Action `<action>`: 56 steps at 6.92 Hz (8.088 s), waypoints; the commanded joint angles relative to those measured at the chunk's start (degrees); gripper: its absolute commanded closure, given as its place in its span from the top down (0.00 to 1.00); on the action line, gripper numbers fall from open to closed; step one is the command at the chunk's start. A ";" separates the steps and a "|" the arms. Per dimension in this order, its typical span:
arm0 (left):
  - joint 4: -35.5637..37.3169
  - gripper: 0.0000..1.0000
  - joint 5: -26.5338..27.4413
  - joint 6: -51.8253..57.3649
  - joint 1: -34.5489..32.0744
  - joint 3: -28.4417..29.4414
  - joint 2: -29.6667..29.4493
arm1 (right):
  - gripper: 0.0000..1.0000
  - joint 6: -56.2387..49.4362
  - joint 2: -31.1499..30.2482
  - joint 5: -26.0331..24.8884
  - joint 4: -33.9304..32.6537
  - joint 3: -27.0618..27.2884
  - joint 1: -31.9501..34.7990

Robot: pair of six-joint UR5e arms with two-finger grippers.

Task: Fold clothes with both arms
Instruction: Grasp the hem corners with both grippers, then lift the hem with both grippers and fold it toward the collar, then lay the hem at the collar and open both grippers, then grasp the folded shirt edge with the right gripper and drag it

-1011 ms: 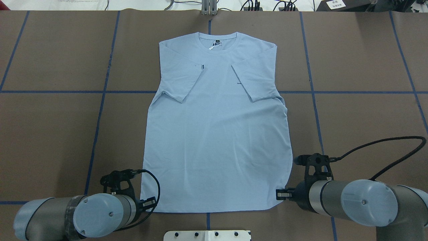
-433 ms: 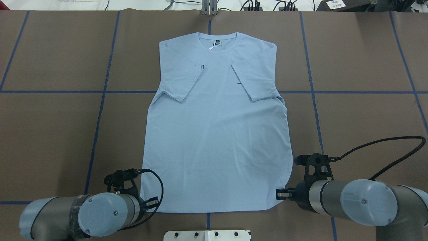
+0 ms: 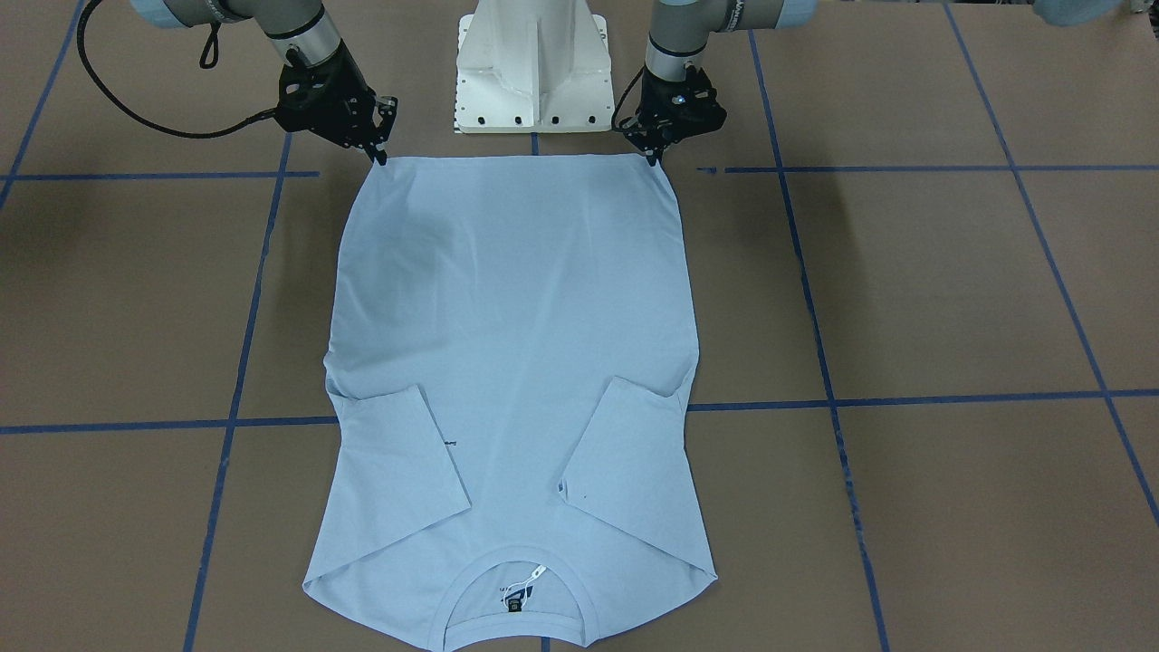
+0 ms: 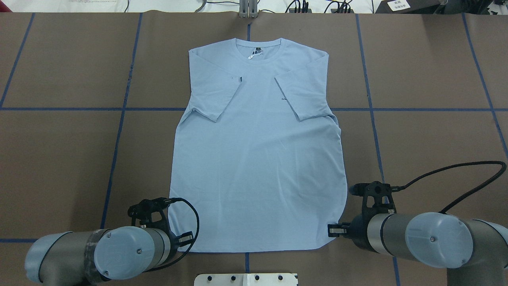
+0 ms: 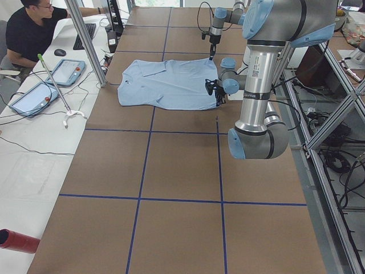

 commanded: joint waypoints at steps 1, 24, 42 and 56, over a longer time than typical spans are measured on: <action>1.03 0.00 -0.03 0.05 -1.23 -5.50 1.45 | 0.00 0.26 -0.18 0.32 0.00 2.02 0.02; -0.26 0.00 -5.48 24.66 -28.38 11.93 -10.74 | 0.00 -10.54 24.05 26.16 0.00 -25.27 37.79; -11.00 1.00 -5.39 24.13 -31.91 29.36 -20.25 | 1.00 -15.72 32.87 26.15 7.27 -45.34 38.69; -11.35 1.00 -5.48 21.23 -30.06 25.93 -20.07 | 0.00 -11.60 9.13 23.86 10.81 -21.08 20.85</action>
